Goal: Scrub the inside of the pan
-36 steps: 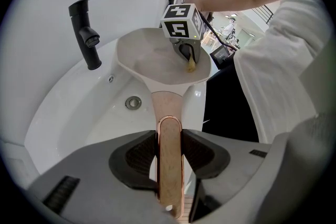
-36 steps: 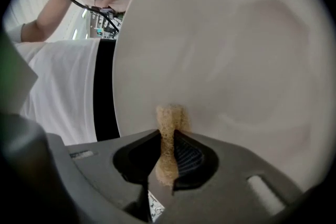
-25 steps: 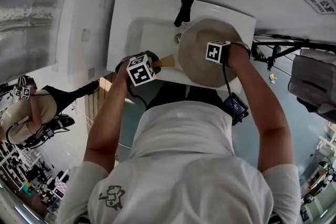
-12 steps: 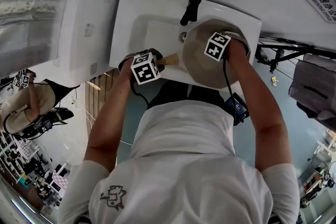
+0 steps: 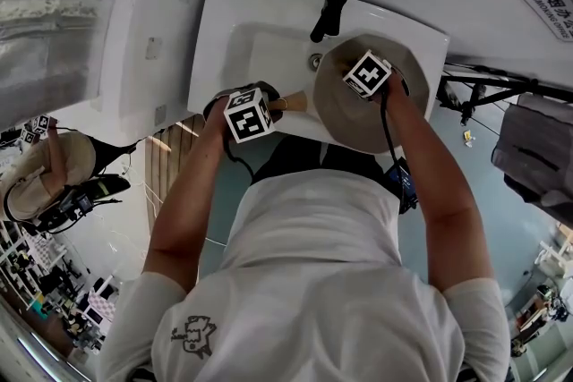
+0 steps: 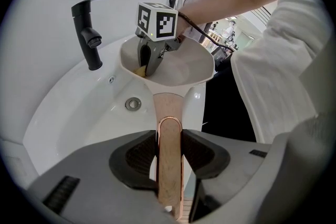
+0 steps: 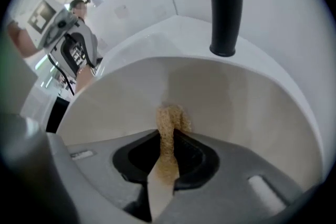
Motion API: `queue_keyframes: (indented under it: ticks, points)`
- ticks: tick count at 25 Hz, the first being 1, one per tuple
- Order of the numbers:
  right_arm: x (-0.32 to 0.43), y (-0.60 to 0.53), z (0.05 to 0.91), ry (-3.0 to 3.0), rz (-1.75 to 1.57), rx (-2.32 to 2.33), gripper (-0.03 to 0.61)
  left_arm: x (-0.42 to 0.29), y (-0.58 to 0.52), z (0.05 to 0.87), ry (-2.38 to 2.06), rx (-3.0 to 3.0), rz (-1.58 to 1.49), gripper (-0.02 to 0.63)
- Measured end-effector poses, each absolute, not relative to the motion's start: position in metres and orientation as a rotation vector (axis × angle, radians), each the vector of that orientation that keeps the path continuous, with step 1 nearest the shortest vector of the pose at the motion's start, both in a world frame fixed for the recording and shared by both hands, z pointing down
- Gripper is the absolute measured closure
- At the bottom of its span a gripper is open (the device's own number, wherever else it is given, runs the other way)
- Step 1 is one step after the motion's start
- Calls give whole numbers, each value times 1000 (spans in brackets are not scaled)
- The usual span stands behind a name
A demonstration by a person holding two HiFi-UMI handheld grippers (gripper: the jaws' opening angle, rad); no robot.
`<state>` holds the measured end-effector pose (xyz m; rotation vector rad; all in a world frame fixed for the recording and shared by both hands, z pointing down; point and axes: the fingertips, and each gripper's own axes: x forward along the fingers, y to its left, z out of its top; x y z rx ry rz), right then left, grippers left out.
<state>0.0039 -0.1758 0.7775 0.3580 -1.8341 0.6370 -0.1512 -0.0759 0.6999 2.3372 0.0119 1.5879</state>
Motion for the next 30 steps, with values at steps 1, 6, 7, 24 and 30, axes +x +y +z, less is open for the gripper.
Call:
queue_keyframes:
  ticks: [1,6,7,24,30]
  points:
    - [0,-172,775,-1848,687,353,511,-151,-75,700,8,2338,1584,459]
    - [-20,-156,774,-1922,848,311,511,-152,-75,700,8,2336,1590,459]
    - [-23,-150,774,-1929,882,297,511,-152,-75,700,10,2335,1594,459]
    - [1,-17,751,-1556,1228,-259,515,-152,-74,700,14,2347,1603,459]
    - [59,8,742,-1285,1067,-390,515,-152,-74,699,14,2346,1587,459]
